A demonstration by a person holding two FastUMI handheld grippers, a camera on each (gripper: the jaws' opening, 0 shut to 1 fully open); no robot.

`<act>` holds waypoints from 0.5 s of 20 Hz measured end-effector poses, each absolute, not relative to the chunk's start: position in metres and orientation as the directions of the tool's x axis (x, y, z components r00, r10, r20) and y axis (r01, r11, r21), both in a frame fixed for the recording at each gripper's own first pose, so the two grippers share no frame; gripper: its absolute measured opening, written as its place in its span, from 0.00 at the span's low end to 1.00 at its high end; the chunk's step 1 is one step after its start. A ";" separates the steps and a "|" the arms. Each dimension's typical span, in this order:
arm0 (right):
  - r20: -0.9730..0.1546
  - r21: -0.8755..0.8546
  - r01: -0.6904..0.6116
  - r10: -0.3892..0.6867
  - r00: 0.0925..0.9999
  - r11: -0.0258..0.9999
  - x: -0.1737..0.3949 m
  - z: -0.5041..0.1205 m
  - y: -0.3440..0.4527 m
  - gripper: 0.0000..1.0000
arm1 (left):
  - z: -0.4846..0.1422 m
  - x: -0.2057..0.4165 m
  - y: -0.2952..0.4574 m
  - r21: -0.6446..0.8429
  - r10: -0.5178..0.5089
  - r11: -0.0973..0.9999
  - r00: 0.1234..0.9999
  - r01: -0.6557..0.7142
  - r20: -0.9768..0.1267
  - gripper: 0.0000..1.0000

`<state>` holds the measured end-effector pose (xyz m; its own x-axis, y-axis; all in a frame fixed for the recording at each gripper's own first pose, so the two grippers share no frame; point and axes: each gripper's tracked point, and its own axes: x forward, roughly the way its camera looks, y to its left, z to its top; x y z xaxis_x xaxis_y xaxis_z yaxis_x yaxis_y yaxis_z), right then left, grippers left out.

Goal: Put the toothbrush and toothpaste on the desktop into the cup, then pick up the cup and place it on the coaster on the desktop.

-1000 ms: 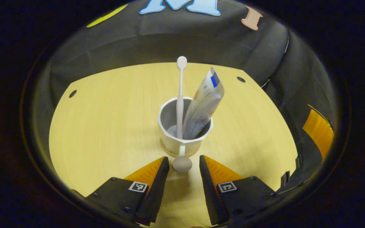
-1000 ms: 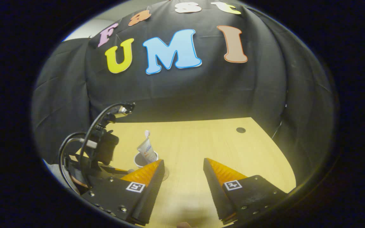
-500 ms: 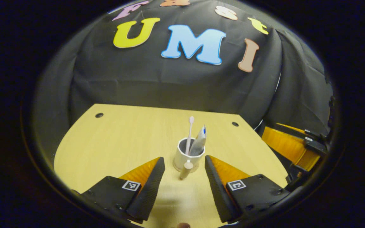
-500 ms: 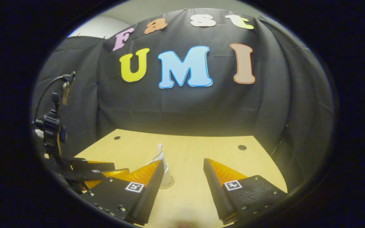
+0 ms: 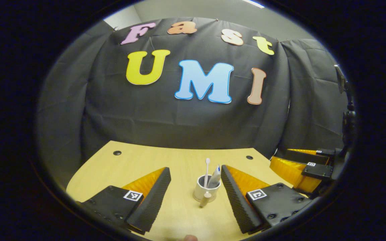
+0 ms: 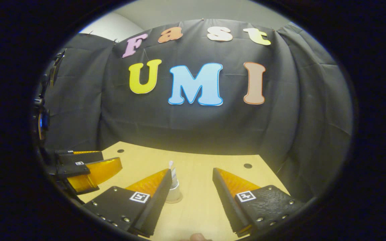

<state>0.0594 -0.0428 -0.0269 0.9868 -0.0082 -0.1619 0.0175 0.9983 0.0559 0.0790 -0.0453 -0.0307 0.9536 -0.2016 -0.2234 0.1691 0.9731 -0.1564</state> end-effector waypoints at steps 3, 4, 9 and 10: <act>-0.150 0.049 0.018 -0.010 0.989 0.999 0.059 -0.023 -0.032 0.79 | -0.028 0.079 -0.036 -0.142 -0.195 0.976 0.959 0.168 -0.204 0.98; -0.142 0.048 0.013 -0.006 0.990 0.999 0.059 -0.022 -0.027 0.79 | -0.026 0.079 -0.033 -0.134 -0.192 0.977 0.962 0.168 -0.194 1.00; -0.112 0.058 0.010 -0.004 0.994 0.998 0.059 -0.013 -0.013 0.79 | -0.021 0.079 -0.023 -0.114 -0.186 0.979 0.968 0.169 -0.167 1.00; -0.105 0.062 0.012 -0.005 0.994 0.998 0.060 -0.012 -0.012 0.79 | -0.021 0.079 -0.021 -0.116 -0.184 0.979 0.969 0.167 -0.162 1.00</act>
<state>0.0602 -0.0116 -0.0117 0.9945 -0.0050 -0.1047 0.0115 0.9980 0.0619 0.0787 -0.0211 -0.0208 0.9693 -0.1844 -0.1624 0.1668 0.9791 -0.1163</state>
